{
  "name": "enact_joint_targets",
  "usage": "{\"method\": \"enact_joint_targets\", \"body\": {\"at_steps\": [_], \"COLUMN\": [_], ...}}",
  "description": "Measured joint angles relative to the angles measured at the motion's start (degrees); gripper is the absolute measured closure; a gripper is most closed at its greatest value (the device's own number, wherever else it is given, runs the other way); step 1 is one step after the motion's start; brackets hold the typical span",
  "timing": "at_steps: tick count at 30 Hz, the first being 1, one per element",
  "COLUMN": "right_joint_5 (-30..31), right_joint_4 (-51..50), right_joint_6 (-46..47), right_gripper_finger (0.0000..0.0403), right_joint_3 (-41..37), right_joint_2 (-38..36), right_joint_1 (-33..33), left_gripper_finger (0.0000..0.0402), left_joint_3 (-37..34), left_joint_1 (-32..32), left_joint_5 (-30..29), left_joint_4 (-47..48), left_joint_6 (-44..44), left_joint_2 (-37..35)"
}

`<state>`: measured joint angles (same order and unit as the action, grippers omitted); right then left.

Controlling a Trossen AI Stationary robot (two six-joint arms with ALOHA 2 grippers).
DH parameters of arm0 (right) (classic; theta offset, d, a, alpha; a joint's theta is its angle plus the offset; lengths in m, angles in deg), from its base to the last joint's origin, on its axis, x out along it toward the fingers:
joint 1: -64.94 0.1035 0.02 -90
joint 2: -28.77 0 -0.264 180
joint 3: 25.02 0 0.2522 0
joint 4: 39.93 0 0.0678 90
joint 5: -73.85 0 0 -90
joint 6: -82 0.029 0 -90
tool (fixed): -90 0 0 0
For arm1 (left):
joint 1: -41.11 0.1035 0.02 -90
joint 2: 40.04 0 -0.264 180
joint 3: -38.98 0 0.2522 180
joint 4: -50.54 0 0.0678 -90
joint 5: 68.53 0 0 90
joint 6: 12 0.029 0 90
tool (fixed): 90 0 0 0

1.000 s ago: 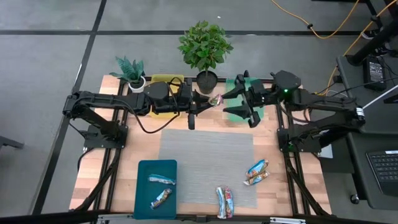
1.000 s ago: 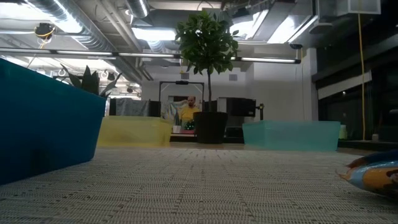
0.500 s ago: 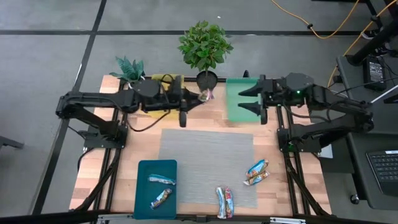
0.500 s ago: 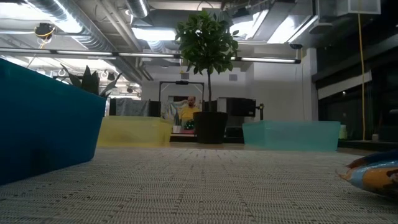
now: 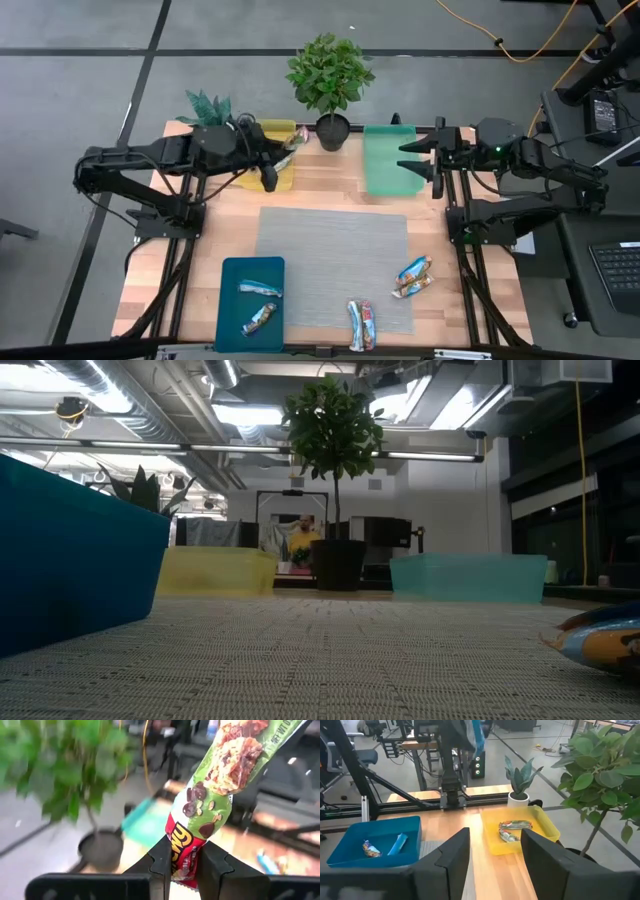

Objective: Pick and place Granola Bars by type
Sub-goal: Put the red granola bar into the yellow transparent bin

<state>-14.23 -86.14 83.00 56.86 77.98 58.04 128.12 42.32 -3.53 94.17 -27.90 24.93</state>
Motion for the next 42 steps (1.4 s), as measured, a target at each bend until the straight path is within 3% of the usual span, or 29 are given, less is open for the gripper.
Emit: {"method": "enact_joint_targets", "body": {"at_steps": [5,10,18,23,34,42], "right_joint_5": [0.0,0.0,0.0,0.0,0.0,-0.1], "right_joint_4": [0.0,0.0,0.0,0.0,-3.1,-4.0], "right_joint_6": [-0.5,-1.6,-2.7,-1.5,-1.4,-1.4], "right_gripper_finger": [0.0227,0.0227,0.0227,0.0227,0.0227,0.0227], "right_joint_3": [0.0,0.0,0.0,0.0,0.0,0.0], "right_joint_2": [0.1,0.1,0.1,0.1,0.1,0.1], "right_joint_1": [0.0,0.0,0.0,0.0,0.0,0.0], "left_gripper_finger": [0.0348,0.0348,0.0348,0.0348,0.0348,0.0348], "left_joint_3": [0.0,1.4,2.5,-1.3,-16.8,-18.6], "left_joint_1": [2.0,10.6,25.2,26.4,29.4,30.2], "left_joint_5": [-2.6,-3.2,6.8,7.9,10.2,9.8], "left_joint_4": [11.7,18.4,19.1,19.1,15.2,13.5], "left_joint_6": [-8.3,-11.9,-10.0,-9.9,-12.0,-9.2], "left_joint_2": [0.0,0.0,0.1,0.8,6.8,15.9]}}
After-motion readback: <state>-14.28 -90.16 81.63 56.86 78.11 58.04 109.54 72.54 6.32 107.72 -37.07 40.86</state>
